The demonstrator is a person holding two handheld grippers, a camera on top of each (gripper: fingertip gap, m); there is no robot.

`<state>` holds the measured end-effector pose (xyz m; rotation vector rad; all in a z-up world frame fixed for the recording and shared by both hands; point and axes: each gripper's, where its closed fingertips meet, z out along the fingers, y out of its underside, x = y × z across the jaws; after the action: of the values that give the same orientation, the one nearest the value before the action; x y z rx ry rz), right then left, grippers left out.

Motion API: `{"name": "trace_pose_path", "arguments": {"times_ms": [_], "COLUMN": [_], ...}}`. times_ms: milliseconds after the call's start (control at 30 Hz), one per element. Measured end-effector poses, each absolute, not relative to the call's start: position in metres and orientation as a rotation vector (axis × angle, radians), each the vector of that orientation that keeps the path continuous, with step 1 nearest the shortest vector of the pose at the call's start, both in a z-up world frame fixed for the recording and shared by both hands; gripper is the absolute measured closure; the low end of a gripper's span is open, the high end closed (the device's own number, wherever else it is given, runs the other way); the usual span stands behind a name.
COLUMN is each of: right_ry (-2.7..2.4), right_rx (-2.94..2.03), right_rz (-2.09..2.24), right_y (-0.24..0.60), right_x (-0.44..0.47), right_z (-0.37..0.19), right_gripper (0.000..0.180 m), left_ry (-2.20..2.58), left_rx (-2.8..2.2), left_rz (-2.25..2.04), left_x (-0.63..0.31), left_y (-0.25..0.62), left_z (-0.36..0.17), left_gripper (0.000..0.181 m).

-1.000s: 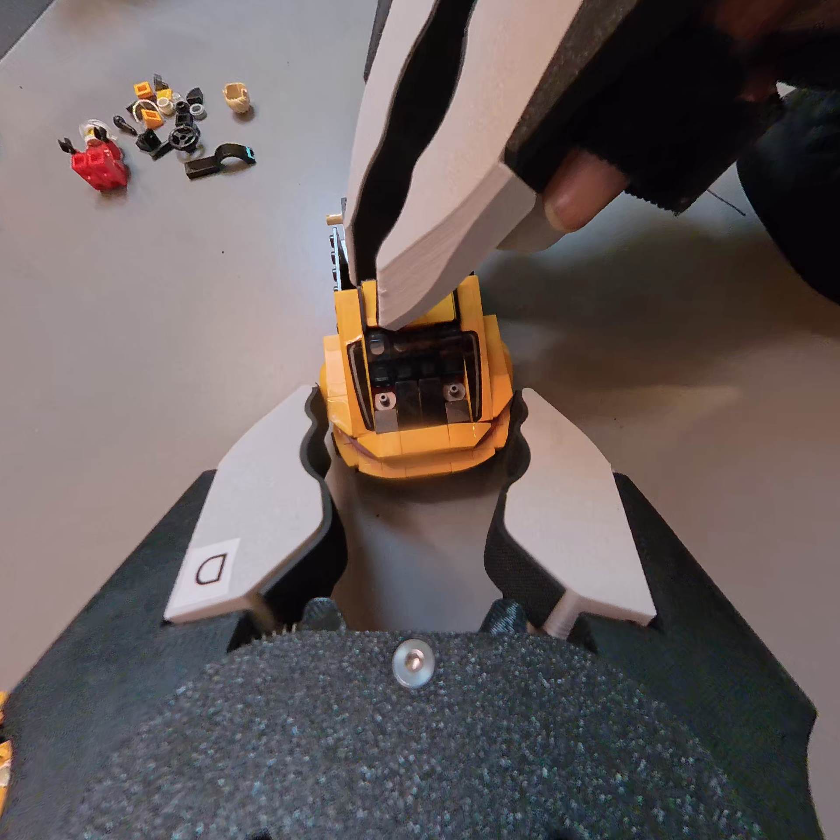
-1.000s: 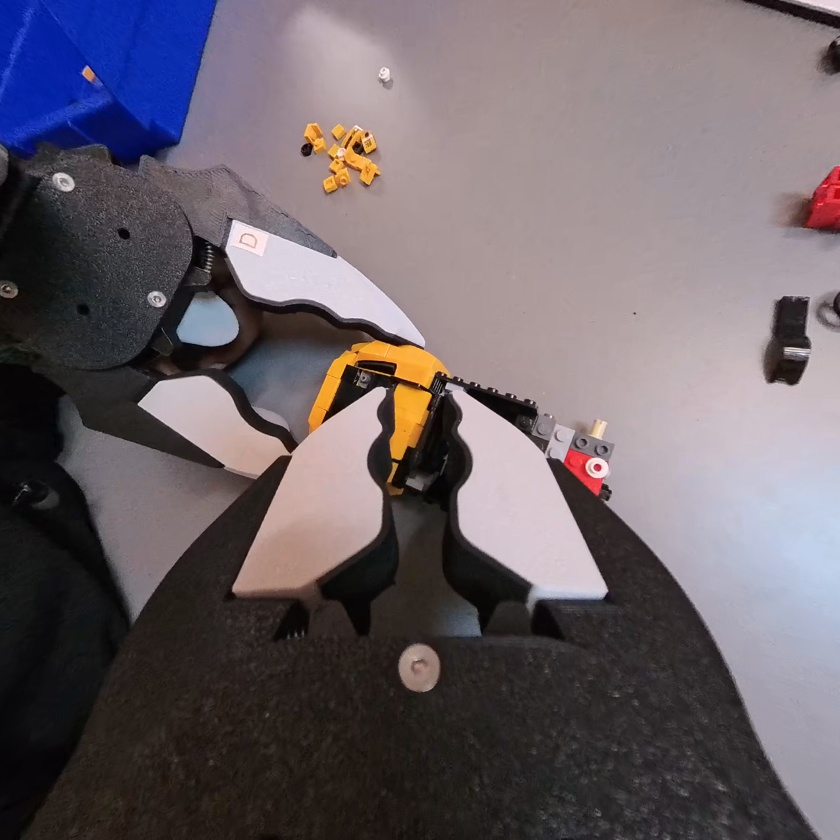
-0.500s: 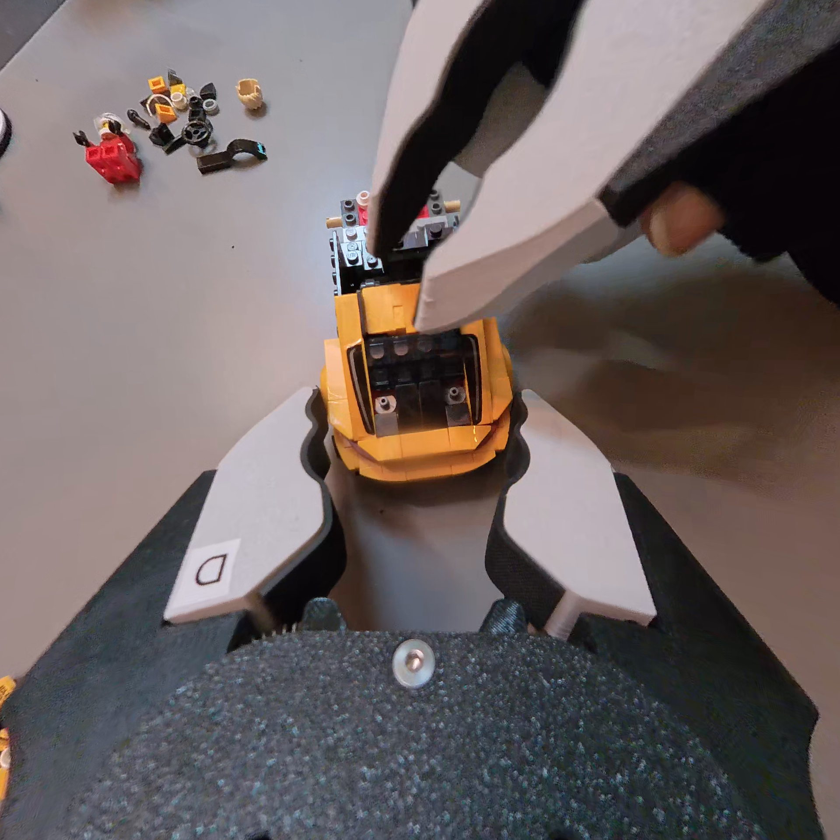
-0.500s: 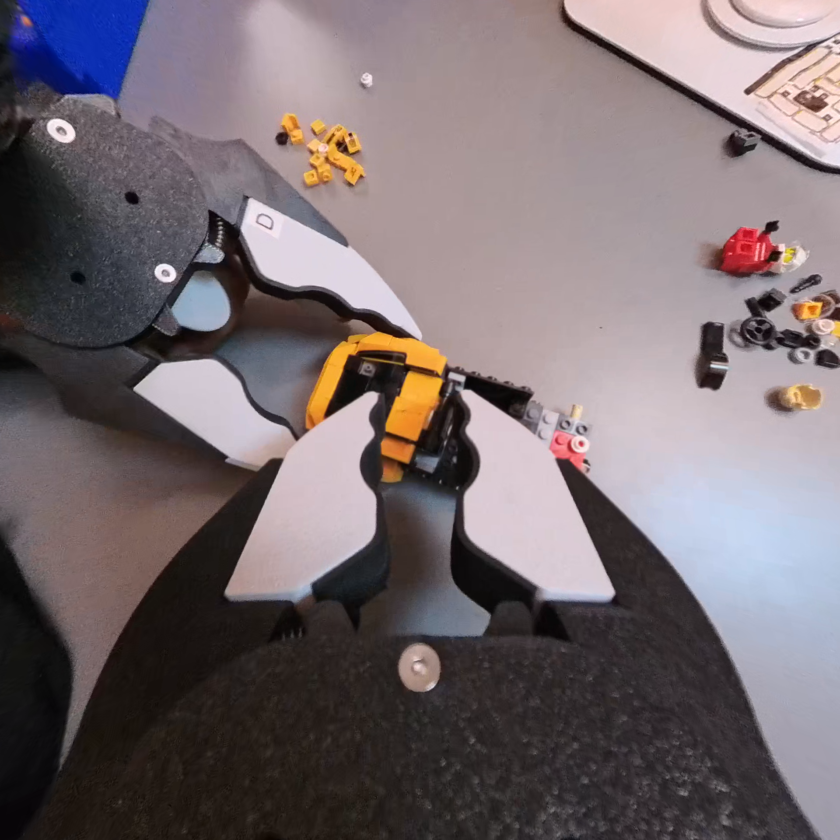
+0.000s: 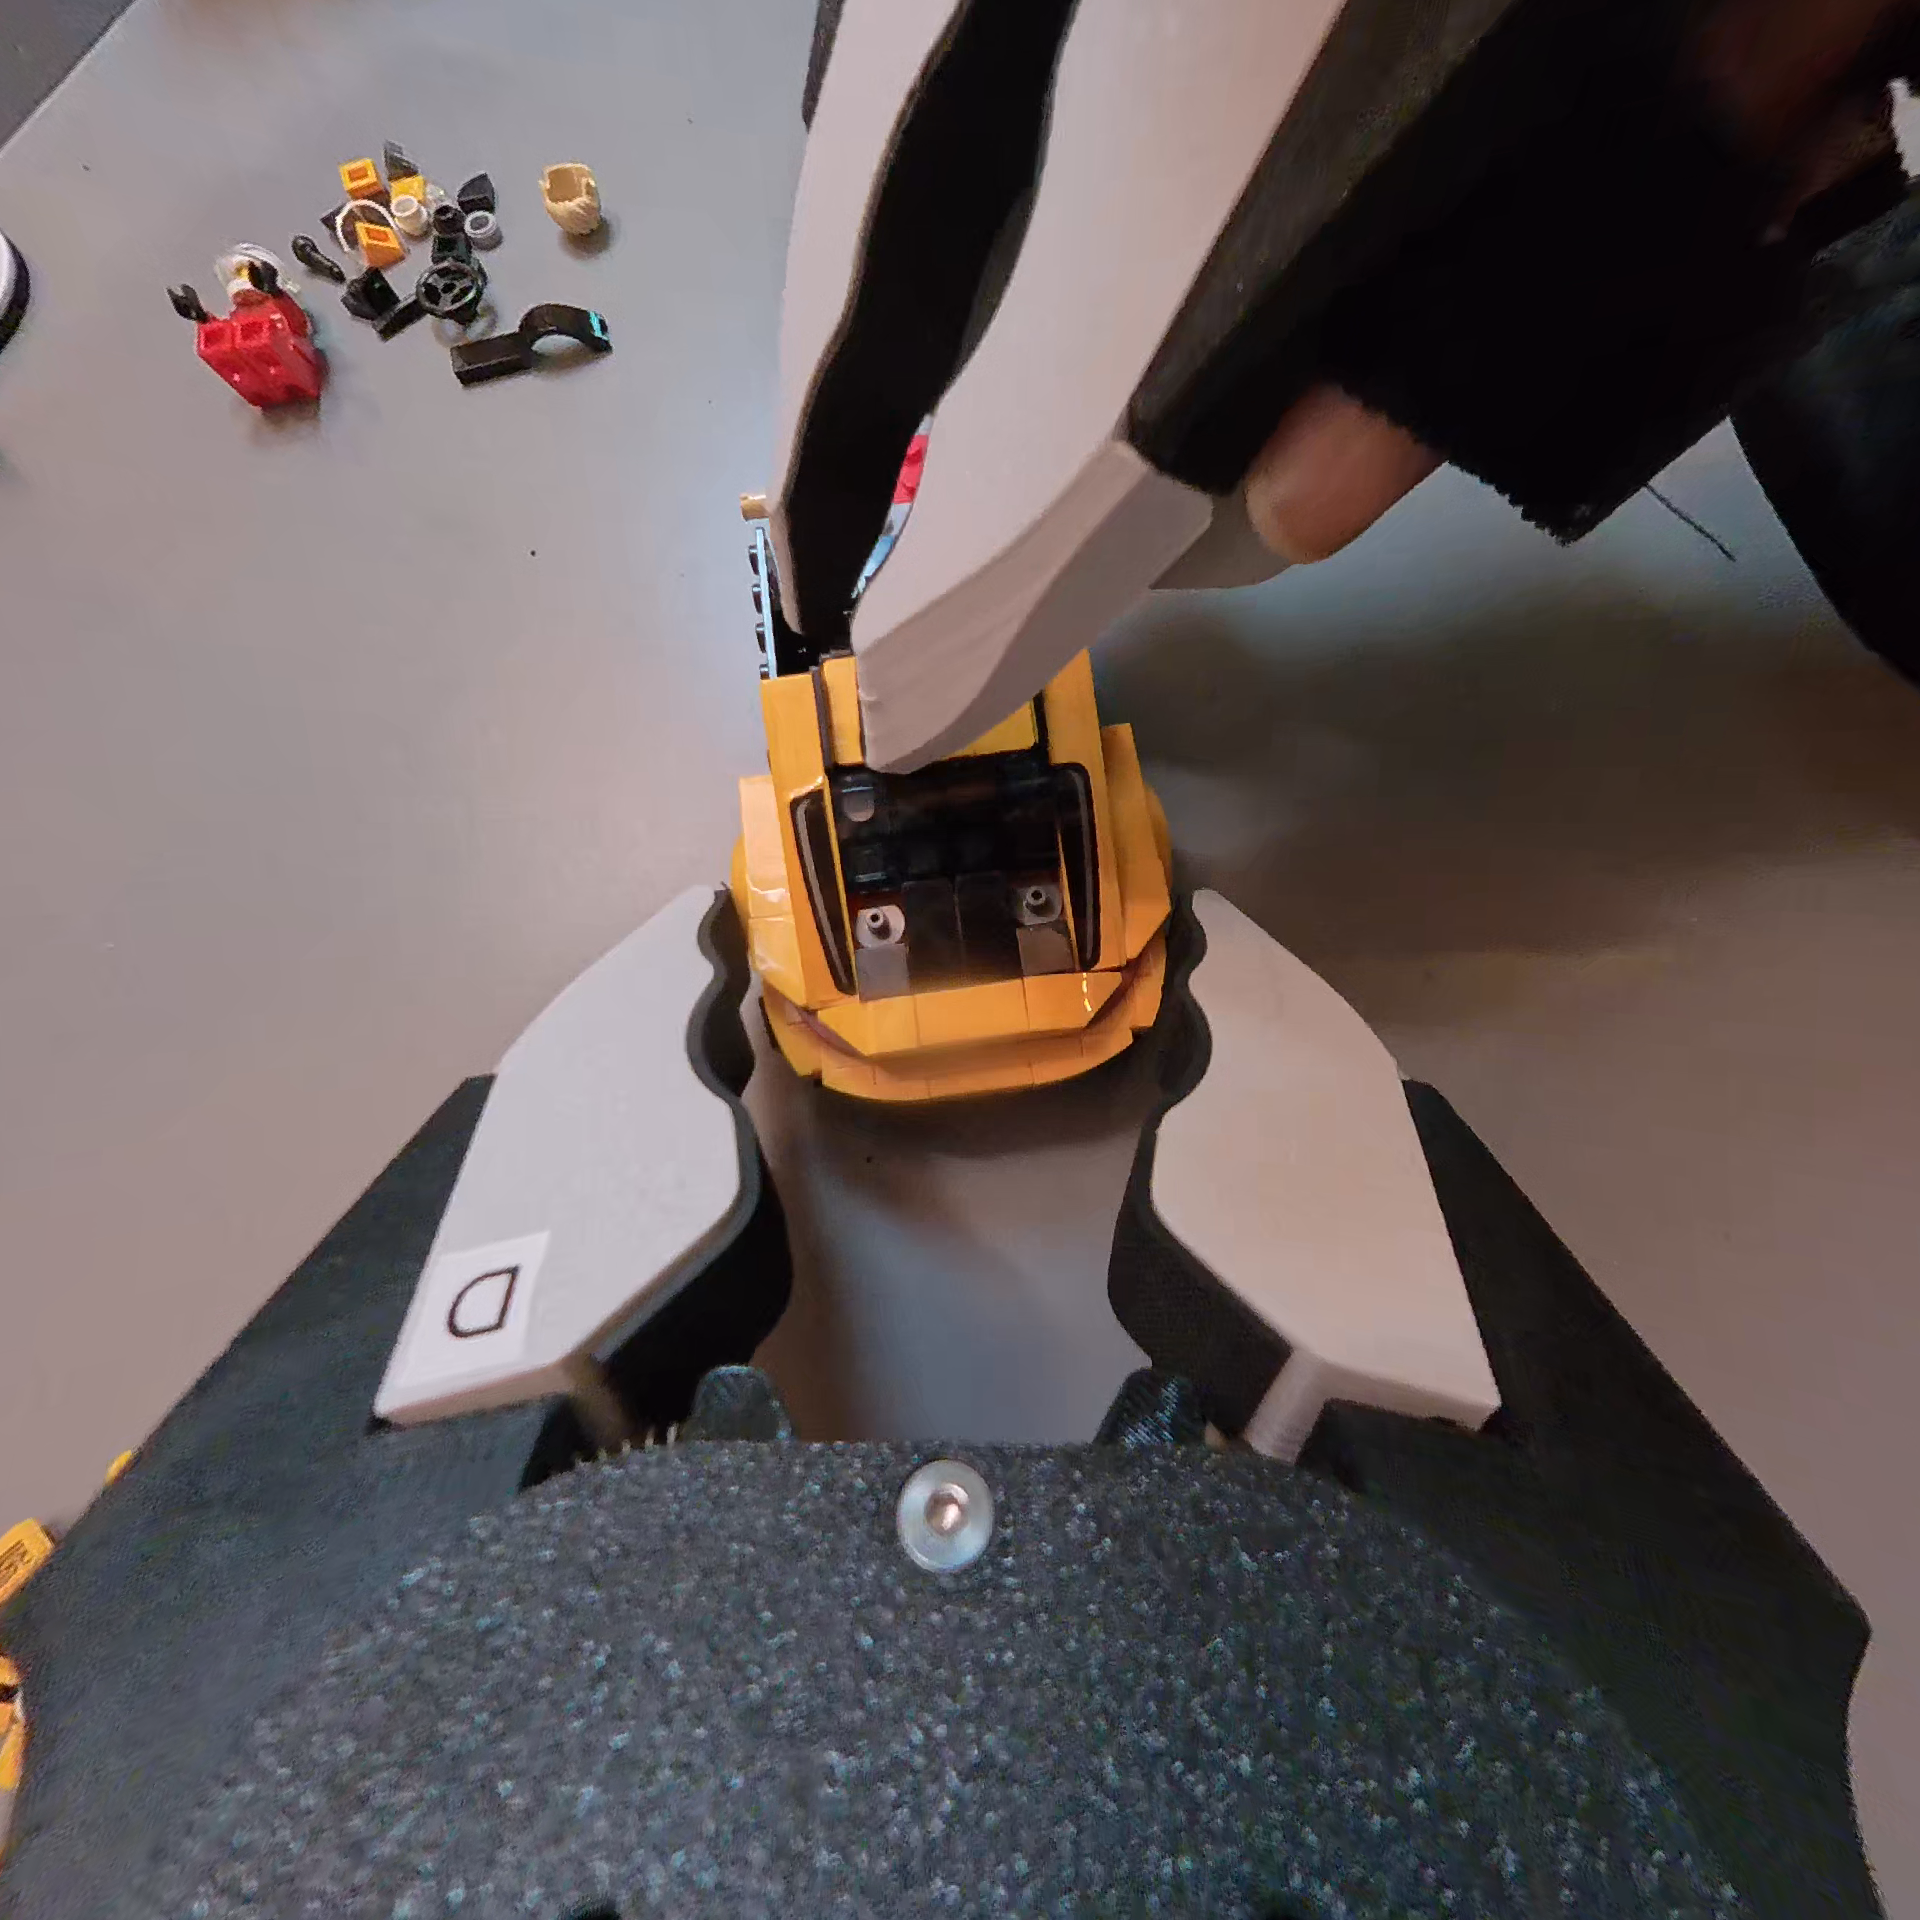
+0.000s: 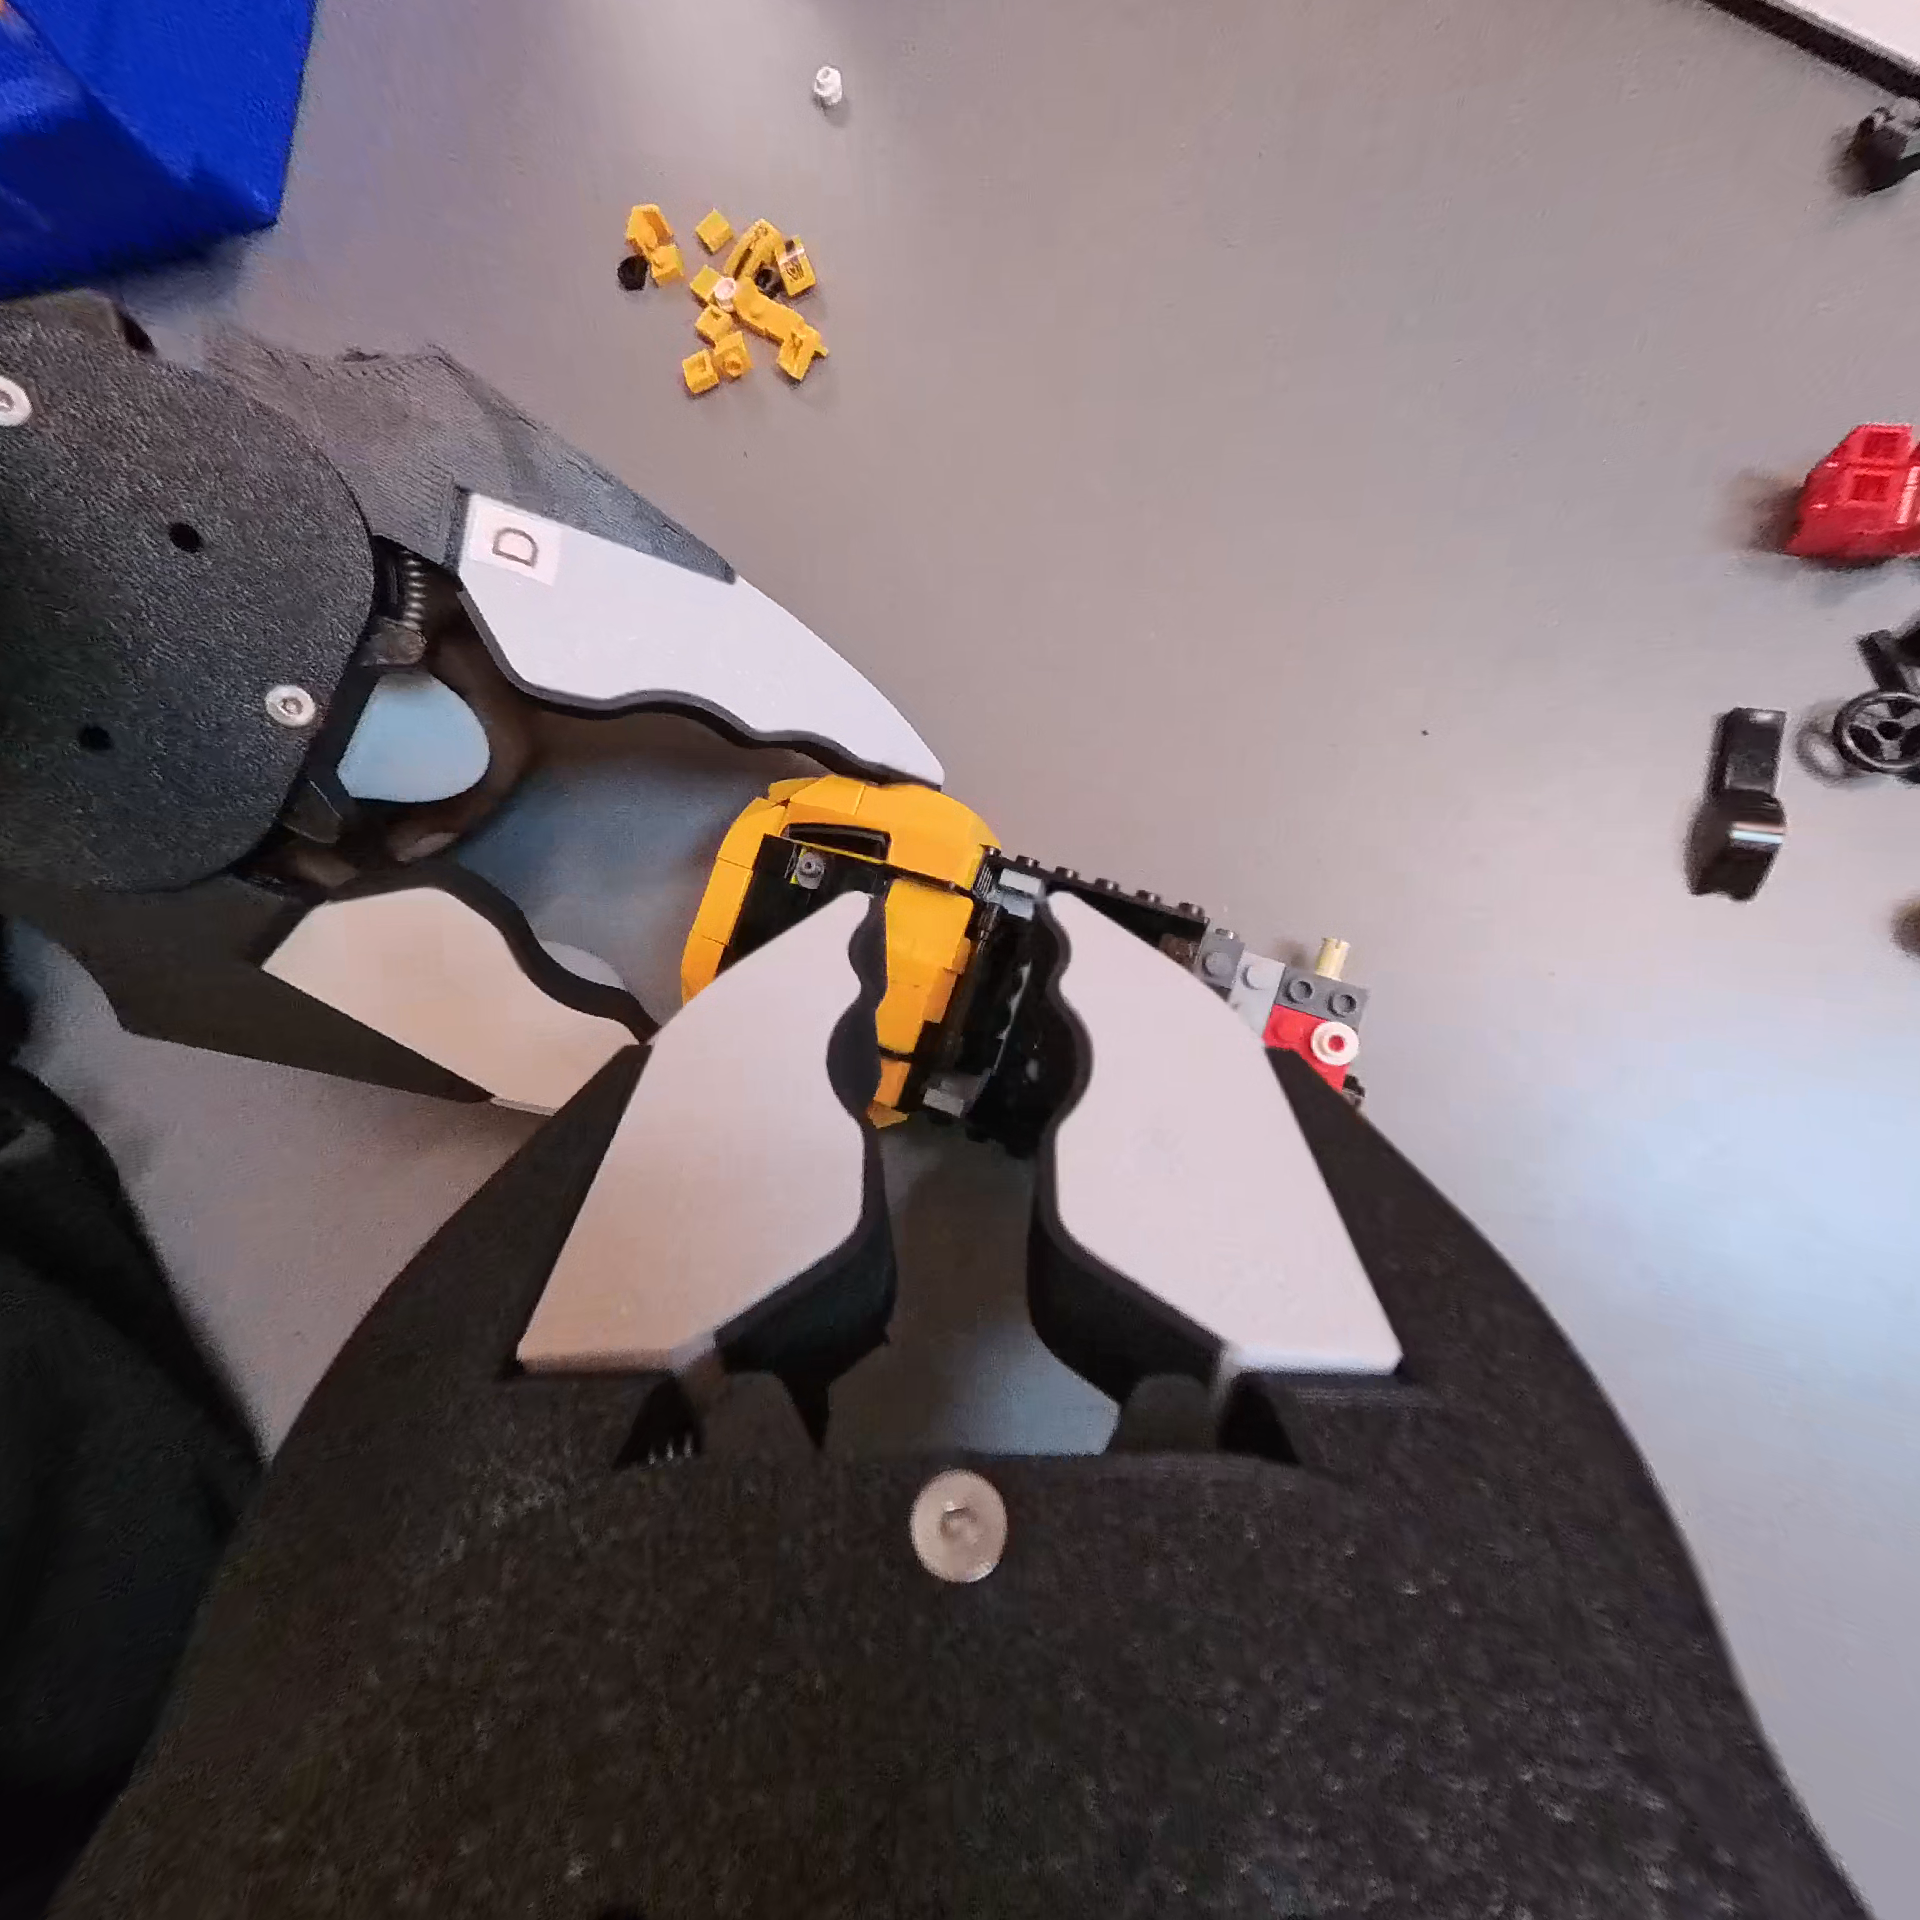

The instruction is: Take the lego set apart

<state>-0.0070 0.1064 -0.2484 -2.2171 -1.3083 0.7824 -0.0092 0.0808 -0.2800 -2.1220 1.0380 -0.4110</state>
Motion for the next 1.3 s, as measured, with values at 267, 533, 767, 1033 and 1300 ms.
{"name": "trace_pose_path", "arguments": {"times_ms": [267, 533, 767, 1033, 1300], "right_ry": [-1.418, -1.457, -1.450, -1.277, -1.285], "right_rx": [-2.176, -2.072, -2.044, -2.000, -2.090], "right_rz": [0.685, 0.555, 0.490, 0.470, 0.573], "right_y": [0.104, 0.105, 0.109, 0.129, 0.108], "right_x": [-0.008, -0.006, -0.002, 0.026, 0.006], "right_z": [-0.246, -0.240, -0.236, -0.207, -0.240], "right_gripper": [0.160, 0.166, 0.166, 0.180, 0.156], "left_ry": [1.033, 1.016, 0.997, 0.984, 1.008], "left_rx": [-2.133, -2.125, -2.127, -2.137, -2.106], "left_rz": [-0.397, -0.415, -0.422, -0.456, -0.430], "left_x": [-0.010, -0.009, -0.010, -0.012, -0.011], "left_y": [0.080, 0.081, 0.084, 0.083, 0.083], "left_z": [-0.280, -0.280, -0.280, -0.281, -0.280], "left_gripper": [0.103, 0.103, 0.105, 0.107, 0.107]}}
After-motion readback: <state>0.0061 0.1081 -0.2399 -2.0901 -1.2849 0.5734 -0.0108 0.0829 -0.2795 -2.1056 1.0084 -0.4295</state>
